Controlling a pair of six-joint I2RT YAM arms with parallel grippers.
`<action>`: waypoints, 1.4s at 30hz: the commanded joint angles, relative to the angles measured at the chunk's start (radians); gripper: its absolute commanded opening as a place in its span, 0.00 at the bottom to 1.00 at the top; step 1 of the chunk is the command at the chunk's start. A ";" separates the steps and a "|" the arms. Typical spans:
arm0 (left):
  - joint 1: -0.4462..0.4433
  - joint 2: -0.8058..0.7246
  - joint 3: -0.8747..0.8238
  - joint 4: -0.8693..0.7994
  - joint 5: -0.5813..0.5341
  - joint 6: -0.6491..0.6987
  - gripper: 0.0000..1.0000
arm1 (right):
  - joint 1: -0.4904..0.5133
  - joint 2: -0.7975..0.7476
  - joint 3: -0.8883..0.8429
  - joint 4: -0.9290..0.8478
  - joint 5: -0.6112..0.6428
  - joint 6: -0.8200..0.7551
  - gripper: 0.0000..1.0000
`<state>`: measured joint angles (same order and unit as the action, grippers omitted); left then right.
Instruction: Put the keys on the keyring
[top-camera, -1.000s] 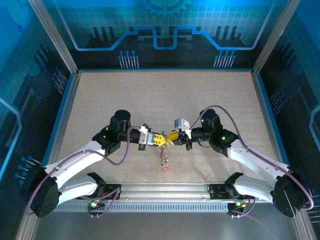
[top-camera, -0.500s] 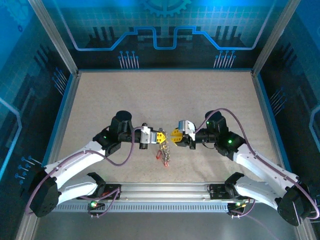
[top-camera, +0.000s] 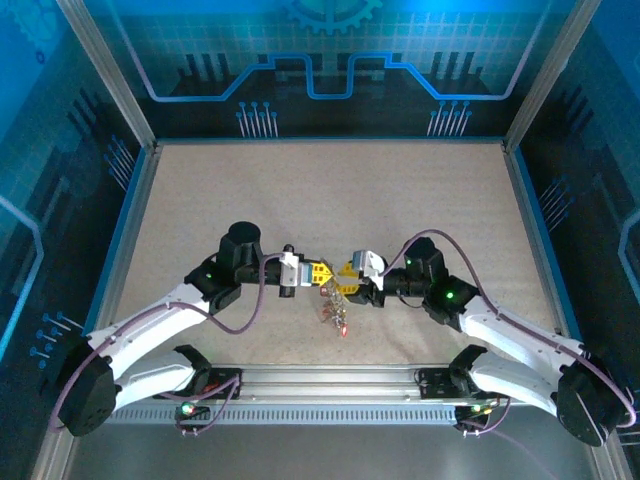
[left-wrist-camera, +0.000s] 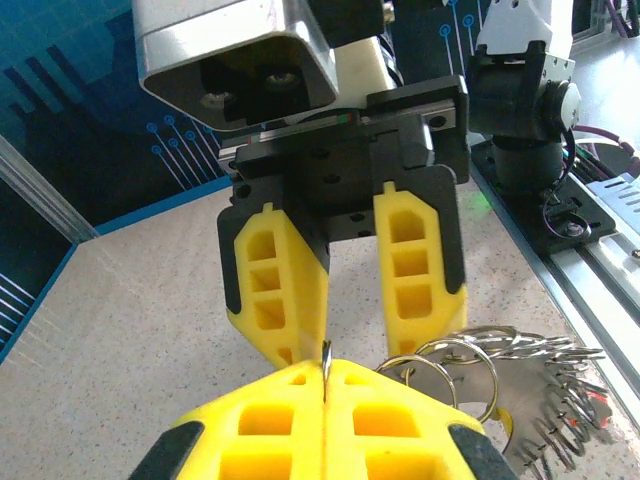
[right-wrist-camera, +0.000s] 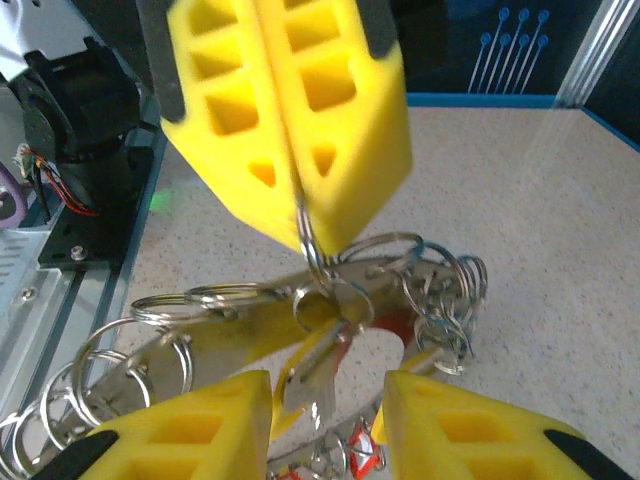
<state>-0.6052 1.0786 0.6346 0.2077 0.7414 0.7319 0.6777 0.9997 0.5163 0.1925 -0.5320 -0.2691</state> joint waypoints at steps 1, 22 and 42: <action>-0.003 -0.027 -0.001 0.045 0.046 -0.009 0.00 | 0.030 0.028 -0.012 0.070 0.024 0.015 0.36; -0.003 -0.027 0.002 0.020 0.012 0.002 0.00 | 0.121 0.042 -0.070 0.182 0.289 0.006 0.13; -0.003 0.015 0.020 -0.047 -0.005 0.039 0.00 | 0.110 -0.072 0.047 -0.120 0.337 -0.187 0.00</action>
<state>-0.6052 1.0882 0.6346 0.1646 0.7166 0.7425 0.7910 0.9485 0.5114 0.1410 -0.2157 -0.3878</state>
